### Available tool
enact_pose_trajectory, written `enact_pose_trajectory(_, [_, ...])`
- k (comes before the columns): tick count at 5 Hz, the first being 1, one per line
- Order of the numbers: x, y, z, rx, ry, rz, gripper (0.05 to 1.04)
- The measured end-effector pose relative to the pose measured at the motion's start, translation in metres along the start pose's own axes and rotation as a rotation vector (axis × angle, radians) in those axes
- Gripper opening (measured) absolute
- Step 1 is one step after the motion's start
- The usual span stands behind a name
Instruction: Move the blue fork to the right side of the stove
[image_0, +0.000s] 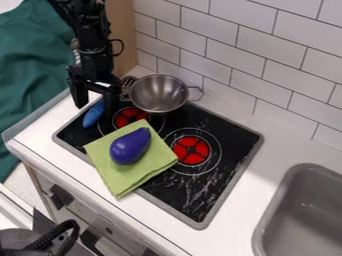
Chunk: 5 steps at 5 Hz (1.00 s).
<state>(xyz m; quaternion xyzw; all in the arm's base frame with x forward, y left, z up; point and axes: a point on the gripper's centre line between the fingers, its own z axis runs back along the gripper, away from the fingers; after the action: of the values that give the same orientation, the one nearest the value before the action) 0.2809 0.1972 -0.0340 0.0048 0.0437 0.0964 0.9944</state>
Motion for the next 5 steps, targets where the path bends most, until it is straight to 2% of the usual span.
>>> enact_pose_trajectory(1, [0.0006,0.0005,-0.0061,-0.003,0.007,0.002,0.969])
enact_pose_trajectory(3, [0.0055,-0.0011,-0.0069,-0.011,-0.020,0.013,0.404])
enact_pose_trajectory(5, [-0.0005,-0.0022,-0.0065,-0.001,-0.015,0.018,0.369])
